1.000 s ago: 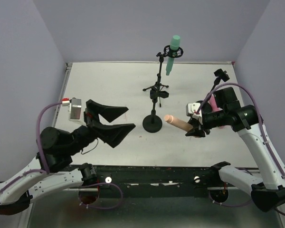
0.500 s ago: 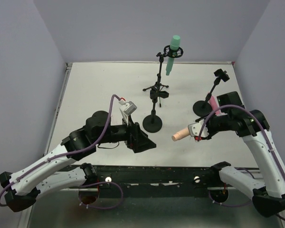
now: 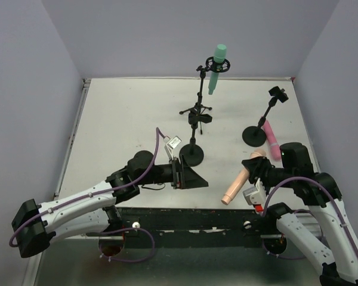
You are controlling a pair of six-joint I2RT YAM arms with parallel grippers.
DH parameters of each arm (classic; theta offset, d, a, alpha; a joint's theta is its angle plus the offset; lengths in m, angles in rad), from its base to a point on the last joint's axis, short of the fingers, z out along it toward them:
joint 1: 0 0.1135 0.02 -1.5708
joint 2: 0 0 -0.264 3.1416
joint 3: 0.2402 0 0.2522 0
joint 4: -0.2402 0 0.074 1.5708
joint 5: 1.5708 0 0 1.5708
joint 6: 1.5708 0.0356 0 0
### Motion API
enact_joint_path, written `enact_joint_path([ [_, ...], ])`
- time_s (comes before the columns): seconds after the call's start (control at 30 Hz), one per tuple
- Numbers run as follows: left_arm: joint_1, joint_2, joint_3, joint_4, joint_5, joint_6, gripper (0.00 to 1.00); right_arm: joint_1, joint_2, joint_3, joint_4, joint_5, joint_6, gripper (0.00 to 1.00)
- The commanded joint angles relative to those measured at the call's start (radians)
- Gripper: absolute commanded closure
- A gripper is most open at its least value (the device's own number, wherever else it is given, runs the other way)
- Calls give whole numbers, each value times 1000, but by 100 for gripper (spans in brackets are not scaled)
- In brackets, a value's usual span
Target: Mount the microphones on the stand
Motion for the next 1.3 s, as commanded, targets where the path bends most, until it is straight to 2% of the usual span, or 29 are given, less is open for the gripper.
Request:
enact_joint_path([
  [0.0,-35,63,-20,182,-46,-141,2,3,-17,-71,171,-154,-304,77],
  [0.2,-70,174,9,234,-25,-162,3,3,0,-127,197,-220,-417,76],
  [0.4,-94,287,38,291,15,-203,8,3,25,-131,247,-245,-434,76],
  [0.63,-140,398,136,360,49,-248,9,3,12,-168,239,-257,-463,75],
  [0.77,-163,479,147,455,78,-328,18,1,6,-167,244,-254,-448,75],
  [0.87,-180,508,147,475,75,-351,20,3,2,-161,250,-252,-434,76],
  [0.97,-194,525,161,463,83,-355,23,3,-8,-162,245,-257,-430,76],
  [1.23,-199,524,179,400,72,-326,41,3,-34,-162,218,-274,-442,73],
  [1.27,-199,522,178,397,69,-323,47,3,-37,-161,213,-275,-443,72],
])
